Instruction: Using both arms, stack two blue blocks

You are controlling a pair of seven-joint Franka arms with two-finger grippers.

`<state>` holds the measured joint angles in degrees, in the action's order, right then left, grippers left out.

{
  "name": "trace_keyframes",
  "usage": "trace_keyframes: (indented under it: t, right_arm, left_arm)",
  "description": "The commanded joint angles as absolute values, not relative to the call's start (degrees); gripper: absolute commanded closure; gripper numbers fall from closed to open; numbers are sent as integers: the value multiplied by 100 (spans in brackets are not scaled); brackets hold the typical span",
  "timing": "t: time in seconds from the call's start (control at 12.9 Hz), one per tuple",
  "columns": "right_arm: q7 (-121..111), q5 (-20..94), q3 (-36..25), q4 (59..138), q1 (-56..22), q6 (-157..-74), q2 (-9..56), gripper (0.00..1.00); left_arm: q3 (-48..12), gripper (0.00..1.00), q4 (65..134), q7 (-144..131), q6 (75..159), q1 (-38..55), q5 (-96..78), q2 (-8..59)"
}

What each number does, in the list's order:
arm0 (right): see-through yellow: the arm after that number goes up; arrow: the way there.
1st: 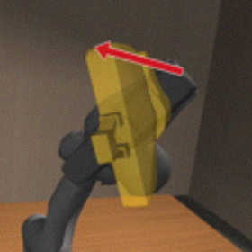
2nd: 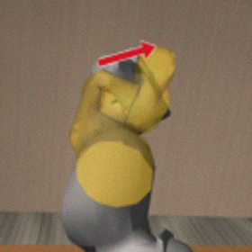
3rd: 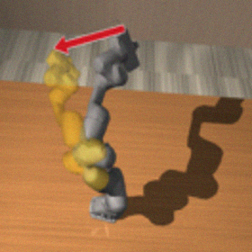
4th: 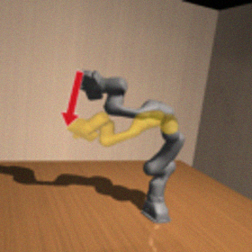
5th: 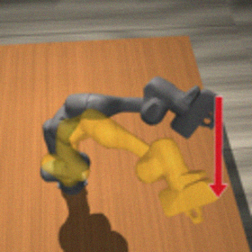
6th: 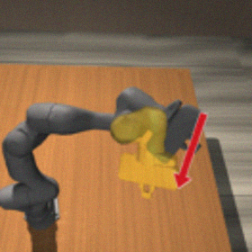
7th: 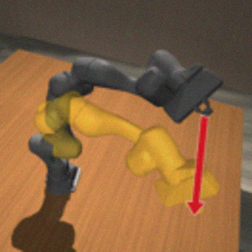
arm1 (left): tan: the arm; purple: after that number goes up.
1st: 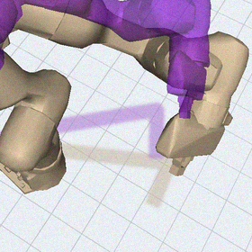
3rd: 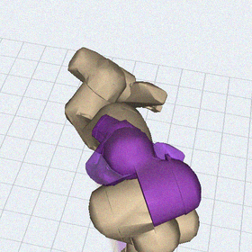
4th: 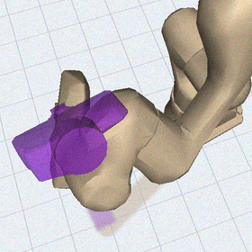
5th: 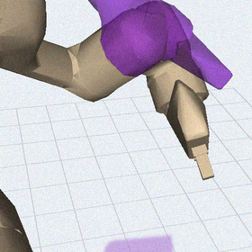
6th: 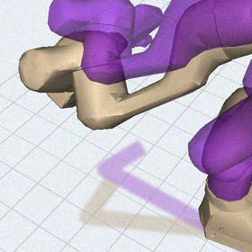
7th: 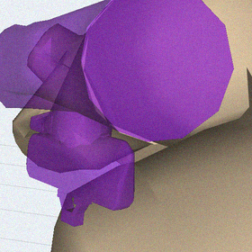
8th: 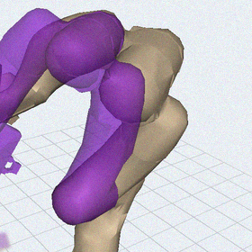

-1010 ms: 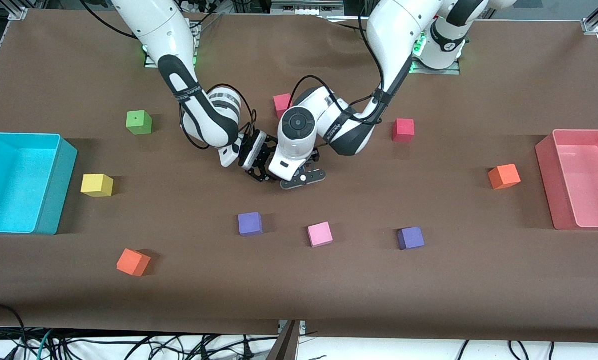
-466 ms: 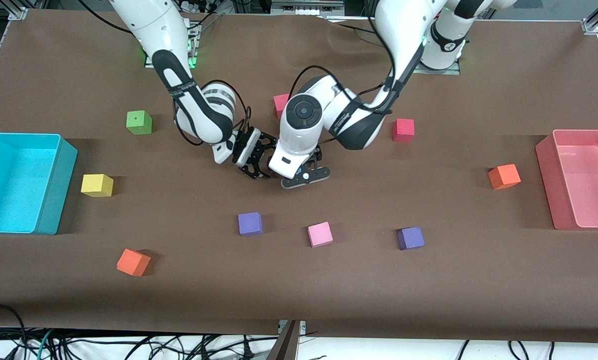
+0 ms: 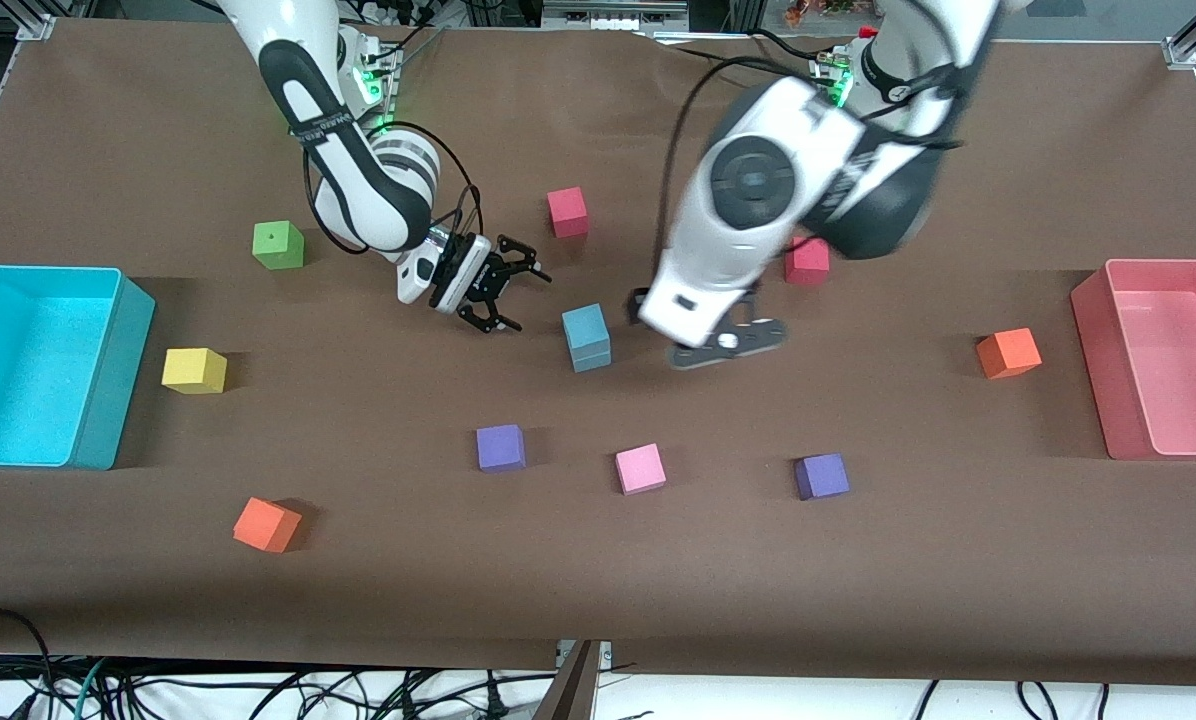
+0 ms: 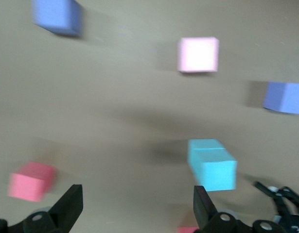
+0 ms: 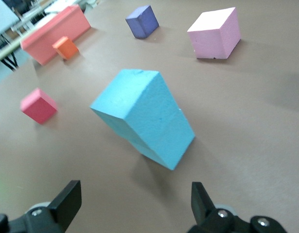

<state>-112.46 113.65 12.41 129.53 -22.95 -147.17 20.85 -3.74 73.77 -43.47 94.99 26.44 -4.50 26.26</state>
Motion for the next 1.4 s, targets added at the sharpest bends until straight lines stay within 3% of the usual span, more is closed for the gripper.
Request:
trace_keyframes:
  t: [0.0,0.23,0.39,0.7,1.17,1.32]
  right_arm:
    - [-9788,10621,1257,13298,-2075,-14388,1566,0]
    - [-8205,9417,1152,13298,-1698,-13644,1328,0]
    - [-7343,8469,732,13246,-1582,-12828,1248,0]
    - [-5735,5949,-16,12869,-1188,-11482,985,0]
    - [-3036,1606,-536,10779,-905,-9276,809,0]
    - [-2508,646,-562,10303,-827,-9097,616,0]
  left_arm:
    - [-396,0,8314,-3133,9352,1796,-475,1462]
    - [-387,0,8945,-1894,9106,1074,-440,609]
    - [-282,0,9350,-1242,9036,783,-195,108]
    - [219,0,9562,-501,8816,730,-105,-246]
    - [220,0,9554,-475,8710,659,-18,-264]
    - [220,0,9554,-475,8710,659,43,-264]
